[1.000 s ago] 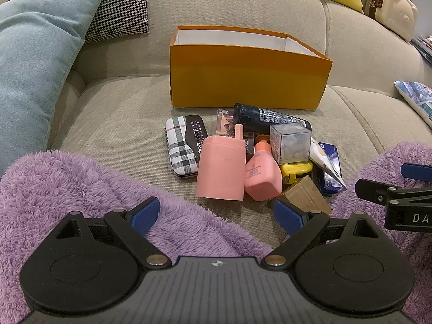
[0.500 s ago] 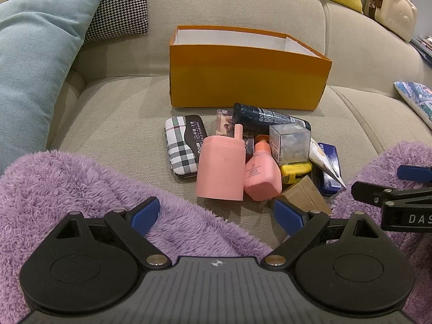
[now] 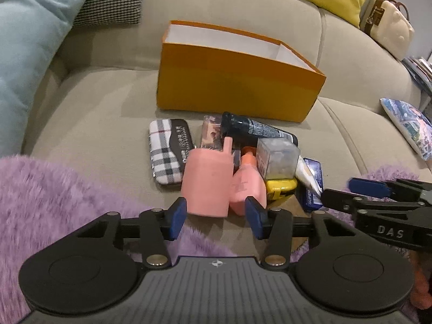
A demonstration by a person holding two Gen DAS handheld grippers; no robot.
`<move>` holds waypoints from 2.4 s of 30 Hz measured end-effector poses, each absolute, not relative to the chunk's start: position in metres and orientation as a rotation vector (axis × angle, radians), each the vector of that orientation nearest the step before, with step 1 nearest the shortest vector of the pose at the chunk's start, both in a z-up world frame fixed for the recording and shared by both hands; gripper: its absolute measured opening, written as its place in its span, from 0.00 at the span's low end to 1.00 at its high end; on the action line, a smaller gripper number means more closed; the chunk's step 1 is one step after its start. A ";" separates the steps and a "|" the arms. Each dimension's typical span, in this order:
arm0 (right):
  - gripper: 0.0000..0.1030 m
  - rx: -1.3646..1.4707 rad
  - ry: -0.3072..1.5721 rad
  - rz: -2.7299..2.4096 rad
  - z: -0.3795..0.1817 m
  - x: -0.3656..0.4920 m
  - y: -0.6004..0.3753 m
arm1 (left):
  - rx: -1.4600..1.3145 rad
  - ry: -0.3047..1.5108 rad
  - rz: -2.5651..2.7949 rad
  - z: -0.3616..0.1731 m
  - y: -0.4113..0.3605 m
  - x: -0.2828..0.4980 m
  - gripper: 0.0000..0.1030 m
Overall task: Organize rigid objects
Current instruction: 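Reach the left gripper to the pink cup and close on it, then grasp the pink pump bottle with the right gripper while the left holds the cup, then lift and carry the cup and bottle with both grippers over the orange box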
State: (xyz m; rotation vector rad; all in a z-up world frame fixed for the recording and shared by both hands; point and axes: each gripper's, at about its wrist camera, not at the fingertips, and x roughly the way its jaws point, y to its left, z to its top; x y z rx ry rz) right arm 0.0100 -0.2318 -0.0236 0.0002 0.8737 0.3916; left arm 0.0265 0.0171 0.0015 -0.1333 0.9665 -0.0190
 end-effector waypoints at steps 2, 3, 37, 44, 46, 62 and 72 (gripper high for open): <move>0.51 0.024 0.906 0.424 -0.026 0.022 -0.224 | -0.172 1.011 -0.036 -0.002 0.023 0.039 0.55; 0.47 0.041 0.927 0.438 -0.028 0.029 -0.220 | -0.187 1.027 -0.041 -0.004 0.026 0.045 0.57; 0.63 0.270 1.329 0.333 -0.080 0.138 -0.153 | -0.362 1.111 -0.073 -0.024 0.079 0.102 0.65; 0.47 0.224 1.320 0.333 -0.086 0.134 -0.152 | -0.369 1.085 -0.080 -0.022 0.077 0.090 0.65; 0.47 0.217 1.283 0.372 -0.075 0.125 -0.155 | -0.378 1.071 -0.078 -0.023 0.076 0.091 0.65; 0.45 -0.024 1.149 0.639 -0.057 0.115 -0.123 | -0.481 1.068 -0.001 -0.026 0.088 0.092 0.65; 0.42 -0.078 1.123 0.670 -0.065 0.129 -0.087 | -0.580 1.063 -0.007 -0.030 0.103 0.100 0.65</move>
